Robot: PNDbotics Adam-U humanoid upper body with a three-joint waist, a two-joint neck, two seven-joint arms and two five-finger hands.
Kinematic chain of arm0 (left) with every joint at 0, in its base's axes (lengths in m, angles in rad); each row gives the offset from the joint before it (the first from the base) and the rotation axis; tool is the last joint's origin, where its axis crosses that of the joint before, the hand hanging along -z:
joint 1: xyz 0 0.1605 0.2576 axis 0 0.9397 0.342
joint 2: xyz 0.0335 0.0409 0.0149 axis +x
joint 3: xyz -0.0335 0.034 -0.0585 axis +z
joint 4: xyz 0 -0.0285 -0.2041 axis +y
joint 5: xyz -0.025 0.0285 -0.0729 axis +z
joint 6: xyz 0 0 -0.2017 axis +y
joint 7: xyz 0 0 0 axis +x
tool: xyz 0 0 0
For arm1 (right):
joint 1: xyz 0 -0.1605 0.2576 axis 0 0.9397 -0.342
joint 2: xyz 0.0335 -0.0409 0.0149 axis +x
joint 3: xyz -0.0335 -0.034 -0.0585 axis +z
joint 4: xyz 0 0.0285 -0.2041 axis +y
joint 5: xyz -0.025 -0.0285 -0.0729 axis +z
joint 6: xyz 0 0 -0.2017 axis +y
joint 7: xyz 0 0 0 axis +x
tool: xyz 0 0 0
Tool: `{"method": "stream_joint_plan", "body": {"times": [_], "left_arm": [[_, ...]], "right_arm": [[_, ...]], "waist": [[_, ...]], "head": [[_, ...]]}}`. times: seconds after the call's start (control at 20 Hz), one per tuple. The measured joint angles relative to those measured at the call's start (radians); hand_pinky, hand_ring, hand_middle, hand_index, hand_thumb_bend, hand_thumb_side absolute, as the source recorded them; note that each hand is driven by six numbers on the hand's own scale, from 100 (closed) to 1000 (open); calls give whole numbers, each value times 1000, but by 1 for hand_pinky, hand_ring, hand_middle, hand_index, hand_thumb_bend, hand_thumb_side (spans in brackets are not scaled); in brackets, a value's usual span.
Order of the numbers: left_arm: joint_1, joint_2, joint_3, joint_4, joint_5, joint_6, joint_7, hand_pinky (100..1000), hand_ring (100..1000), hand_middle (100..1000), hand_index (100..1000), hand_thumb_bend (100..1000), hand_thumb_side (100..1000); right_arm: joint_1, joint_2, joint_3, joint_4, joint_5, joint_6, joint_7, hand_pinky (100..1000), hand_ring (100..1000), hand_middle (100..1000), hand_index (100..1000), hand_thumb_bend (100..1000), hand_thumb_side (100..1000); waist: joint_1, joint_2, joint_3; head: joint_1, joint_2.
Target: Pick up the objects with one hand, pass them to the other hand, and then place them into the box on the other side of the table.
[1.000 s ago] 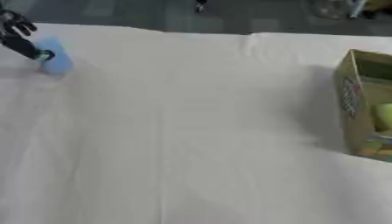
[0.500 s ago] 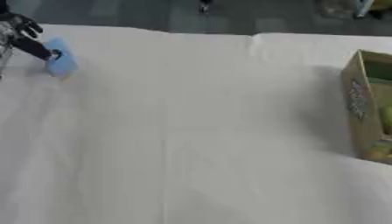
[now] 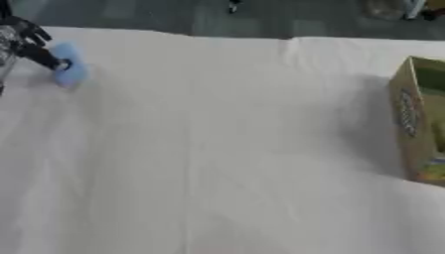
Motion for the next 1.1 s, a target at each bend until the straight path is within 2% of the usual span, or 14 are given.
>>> {"method": "stream_joint_plan", "body": {"times": [0.2, 0.65, 1.1], "left_arm": [[0, 0, 1, 10, 0, 11, -12, 857, 837, 770, 832, 484, 100], [0, 0, 2, 17, -34, 5, -23, 858, 835, 760, 823, 445, 100], [1, -2, 8, 19, -64, 12, 7, 839, 815, 734, 817, 469, 100]], "right_arm": [[1, 0, 0, 0, 0, -1, 0, 858, 790, 845, 840, 232, 273], [1, 8, 0, 0, 0, -2, 1, 860, 791, 847, 841, 233, 275], [7, 10, -1, 3, 0, -4, 3, 860, 791, 847, 842, 228, 282]], "waist": [[0, 2, -1], [0, 7, -3], [0, 7, -3]], "head": [[4, 0], [9, -2], [12, -2]]}}
